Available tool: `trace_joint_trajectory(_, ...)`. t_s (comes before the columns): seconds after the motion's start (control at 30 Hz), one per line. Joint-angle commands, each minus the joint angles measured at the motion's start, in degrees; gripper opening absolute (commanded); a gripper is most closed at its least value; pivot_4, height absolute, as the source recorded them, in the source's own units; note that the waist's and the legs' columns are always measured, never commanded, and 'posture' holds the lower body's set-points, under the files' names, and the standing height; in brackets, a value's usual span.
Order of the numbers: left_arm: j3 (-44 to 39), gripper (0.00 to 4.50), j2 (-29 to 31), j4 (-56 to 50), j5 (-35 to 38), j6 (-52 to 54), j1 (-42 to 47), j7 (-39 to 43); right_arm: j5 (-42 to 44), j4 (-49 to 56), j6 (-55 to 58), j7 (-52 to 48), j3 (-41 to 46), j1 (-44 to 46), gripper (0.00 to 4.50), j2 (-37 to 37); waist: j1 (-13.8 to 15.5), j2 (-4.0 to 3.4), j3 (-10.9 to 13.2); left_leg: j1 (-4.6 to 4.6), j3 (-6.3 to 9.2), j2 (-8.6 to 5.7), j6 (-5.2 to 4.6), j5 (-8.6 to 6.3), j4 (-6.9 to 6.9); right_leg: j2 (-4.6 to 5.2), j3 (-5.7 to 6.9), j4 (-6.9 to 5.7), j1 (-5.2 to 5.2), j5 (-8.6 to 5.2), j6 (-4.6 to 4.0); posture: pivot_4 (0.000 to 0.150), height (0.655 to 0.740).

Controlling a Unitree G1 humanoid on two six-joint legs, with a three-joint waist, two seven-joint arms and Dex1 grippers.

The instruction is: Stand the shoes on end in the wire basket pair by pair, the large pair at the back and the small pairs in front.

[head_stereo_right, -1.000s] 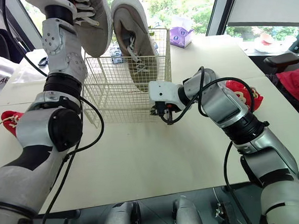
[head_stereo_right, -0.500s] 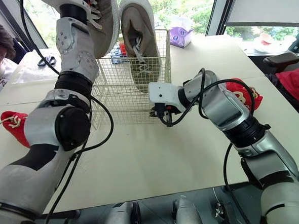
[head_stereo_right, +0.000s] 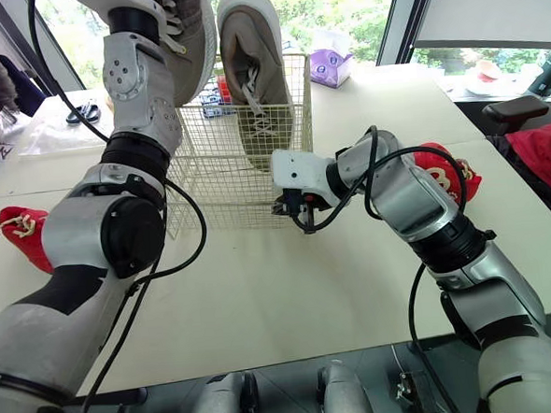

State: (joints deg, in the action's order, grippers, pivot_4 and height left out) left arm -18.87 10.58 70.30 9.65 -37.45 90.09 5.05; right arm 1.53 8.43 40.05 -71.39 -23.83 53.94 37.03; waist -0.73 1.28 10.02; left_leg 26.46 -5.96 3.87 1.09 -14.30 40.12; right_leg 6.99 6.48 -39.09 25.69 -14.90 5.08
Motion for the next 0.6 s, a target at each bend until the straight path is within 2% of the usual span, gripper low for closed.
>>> trace_joint_trajectory(0.03,0.9,0.0,-0.2,-1.4,-0.6,-2.8,3.3,0.4,3.8,4.4,0.5,-1.0,1.6,-0.4,0.1,-0.7,0.0,0.0,0.0,0.01,0.0,0.0,0.0,0.0,0.0,0.0,0.0,0.0,0.01,0.0,0.0,0.15,0.6938)
trace_joint_trajectory(0.3,1.6,0.0,0.2,-0.9,-2.2,-5.0,4.3,-0.5,4.5,6.5,2.0,-0.5,1.9,-1.6,0.1,-0.6,0.0,0.03,0.0,0.04,-0.01,0.0,0.0,0.0,-0.01,0.0,0.0,0.04,0.03,0.0,0.0,0.15,0.6938)
trace_joint_trajectory(0.6,2.9,0.0,-0.4,0.2,-4.5,-0.4,-3.7,-3.1,5.2,7.2,2.8,0.6,2.2,-1.7,0.1,-0.4,0.0,0.03,0.0,0.02,0.0,0.0,0.0,0.0,-0.01,0.0,0.0,0.01,0.03,0.0,0.0,0.15,0.6938)
